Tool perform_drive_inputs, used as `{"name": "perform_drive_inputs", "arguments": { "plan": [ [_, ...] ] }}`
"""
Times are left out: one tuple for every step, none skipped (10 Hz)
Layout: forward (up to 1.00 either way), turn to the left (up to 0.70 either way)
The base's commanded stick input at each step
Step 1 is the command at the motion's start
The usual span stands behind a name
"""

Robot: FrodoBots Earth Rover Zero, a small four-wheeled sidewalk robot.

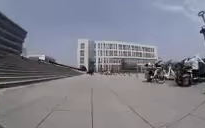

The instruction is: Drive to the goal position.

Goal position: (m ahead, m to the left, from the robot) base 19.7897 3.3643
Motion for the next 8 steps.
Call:
{"name": "perform_drive_inputs", "arguments": {
  "plan": [
    [0.70, 0.07],
    [0.70, 0.14],
    [0.70, 0.21],
    [0.70, 0.28],
    [0.70, 0.35],
    [0.70, 0.35],
    [0.70, 0.35],
    [0.70, 0.35]
  ]
}}
